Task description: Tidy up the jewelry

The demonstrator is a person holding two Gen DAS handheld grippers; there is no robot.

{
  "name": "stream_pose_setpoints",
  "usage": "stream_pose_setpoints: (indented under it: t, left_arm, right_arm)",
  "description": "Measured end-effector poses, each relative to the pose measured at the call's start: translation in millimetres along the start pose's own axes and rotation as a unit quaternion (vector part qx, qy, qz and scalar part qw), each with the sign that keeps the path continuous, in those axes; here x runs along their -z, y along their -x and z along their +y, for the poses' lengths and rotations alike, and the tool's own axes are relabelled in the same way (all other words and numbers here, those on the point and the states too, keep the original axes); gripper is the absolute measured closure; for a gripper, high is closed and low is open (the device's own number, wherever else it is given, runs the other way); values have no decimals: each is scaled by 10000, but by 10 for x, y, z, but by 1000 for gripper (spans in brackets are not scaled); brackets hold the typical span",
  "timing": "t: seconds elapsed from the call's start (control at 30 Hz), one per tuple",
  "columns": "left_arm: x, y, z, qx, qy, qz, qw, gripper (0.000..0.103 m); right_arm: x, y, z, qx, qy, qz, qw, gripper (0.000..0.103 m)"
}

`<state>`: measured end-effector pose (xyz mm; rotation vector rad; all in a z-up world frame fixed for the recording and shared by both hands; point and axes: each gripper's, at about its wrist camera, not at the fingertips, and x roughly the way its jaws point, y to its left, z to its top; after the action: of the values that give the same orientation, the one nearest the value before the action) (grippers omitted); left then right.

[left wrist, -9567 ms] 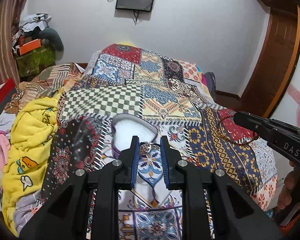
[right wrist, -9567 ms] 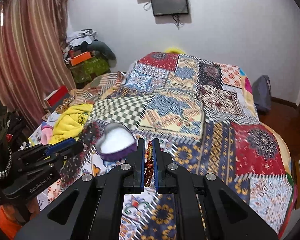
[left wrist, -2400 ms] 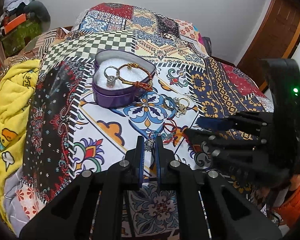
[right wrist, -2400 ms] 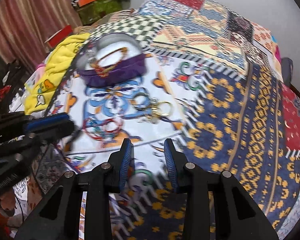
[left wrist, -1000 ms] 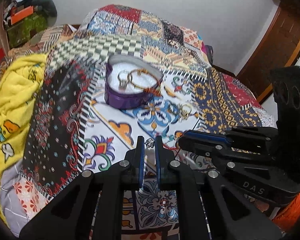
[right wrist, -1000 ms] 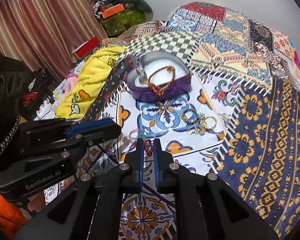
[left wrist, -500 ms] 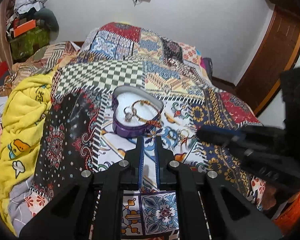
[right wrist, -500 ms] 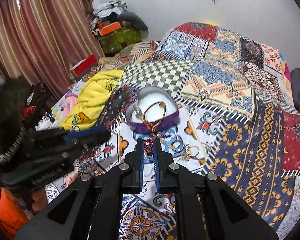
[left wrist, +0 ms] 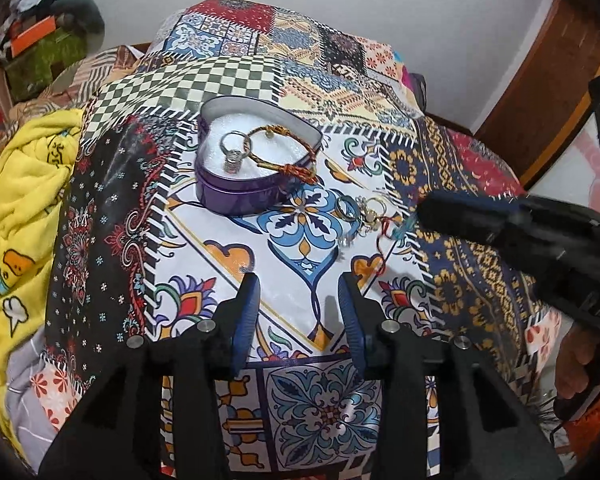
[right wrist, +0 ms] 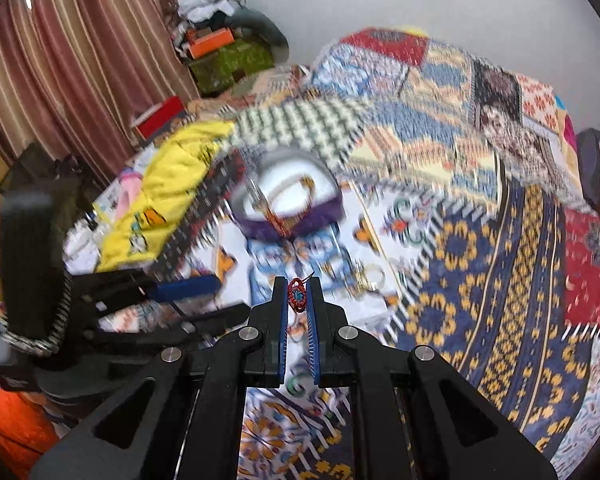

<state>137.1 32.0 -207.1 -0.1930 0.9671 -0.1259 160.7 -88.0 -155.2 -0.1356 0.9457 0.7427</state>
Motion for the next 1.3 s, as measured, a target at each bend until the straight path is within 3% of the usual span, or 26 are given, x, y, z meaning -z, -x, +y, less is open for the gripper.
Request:
stream_pose_setpoints:
  t: [0.2,0.57,0.83,0.93,1.3]
  left_arm:
    - [15,-97,-141,32,-273,85,9996,64]
    - [-90,-353,-390,201,-467,193,9985,65]
    - [-147,-514,-535,254,-667,191,9973,83]
    - [-146,-540,-530,240,-646,142,9975,94]
    - [-110,-352,-500,206,-511,-44,9985,95]
  right_arm:
    - [269,-173,-241,165,-238,479,9984,95]
    - [439,-124,-411,175,-377,517,9978,95]
    - [453,-144,-419,103,-412,503,9978,95]
    - [469,-128,-429,89,-454,502,9977,95]
    - [357,-47,-430,153,-560,361,9977,95]
